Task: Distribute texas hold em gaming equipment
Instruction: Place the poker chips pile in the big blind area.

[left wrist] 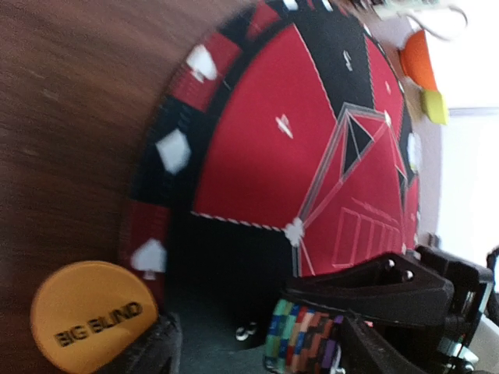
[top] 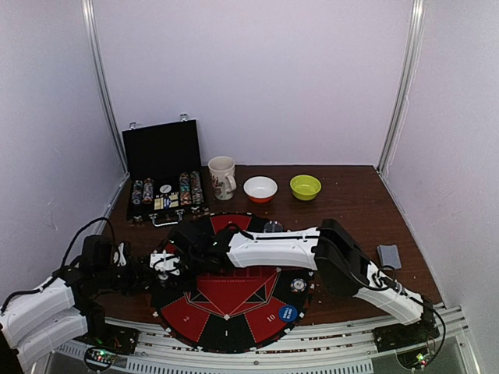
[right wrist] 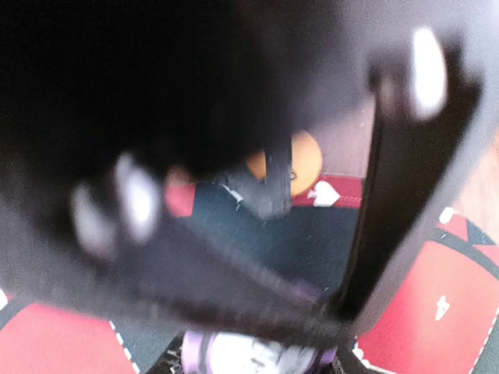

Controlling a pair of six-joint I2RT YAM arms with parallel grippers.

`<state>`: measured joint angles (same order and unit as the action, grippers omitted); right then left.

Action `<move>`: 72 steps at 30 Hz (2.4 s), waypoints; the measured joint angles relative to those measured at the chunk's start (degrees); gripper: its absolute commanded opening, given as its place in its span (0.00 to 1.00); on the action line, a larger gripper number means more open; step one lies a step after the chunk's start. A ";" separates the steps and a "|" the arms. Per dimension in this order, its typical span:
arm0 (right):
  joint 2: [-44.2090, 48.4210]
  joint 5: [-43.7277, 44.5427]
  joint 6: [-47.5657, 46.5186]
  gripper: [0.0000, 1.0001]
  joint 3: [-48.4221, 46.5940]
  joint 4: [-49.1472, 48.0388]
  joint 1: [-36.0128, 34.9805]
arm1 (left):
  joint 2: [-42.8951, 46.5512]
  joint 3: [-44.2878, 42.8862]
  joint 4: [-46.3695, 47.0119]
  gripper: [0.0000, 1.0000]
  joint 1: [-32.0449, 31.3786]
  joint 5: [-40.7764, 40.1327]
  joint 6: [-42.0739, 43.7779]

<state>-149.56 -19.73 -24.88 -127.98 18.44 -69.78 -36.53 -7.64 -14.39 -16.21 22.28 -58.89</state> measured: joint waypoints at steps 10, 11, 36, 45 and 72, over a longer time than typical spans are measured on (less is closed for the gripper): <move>-3.21 -0.20 1.09 0.00 -5.11 3.08 -0.07 | 3.30 -5.22 -13.18 0.75 3.74 -10.27 3.17; -3.41 -0.22 1.03 0.00 -5.20 3.10 -0.07 | 2.45 -5.35 -13.25 0.75 3.82 -10.29 3.41; -6.43 6.12 -0.68 0.31 -10.32 1.92 -3.61 | 1.86 -13.44 -15.63 0.77 8.48 -16.48 7.26; -6.43 6.25 -0.33 0.62 -10.32 1.29 -3.67 | 1.57 -14.38 -15.69 0.77 8.79 -16.55 7.93; 35.28 -4.98 9.90 0.99 26.67 -11.82 0.13 | -7.15 -29.40 -17.90 0.61 5.07 -17.99 22.16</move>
<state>-114.28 -24.71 -14.98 -101.32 6.61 -69.65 -43.68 -37.04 -32.29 -11.14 4.29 -36.73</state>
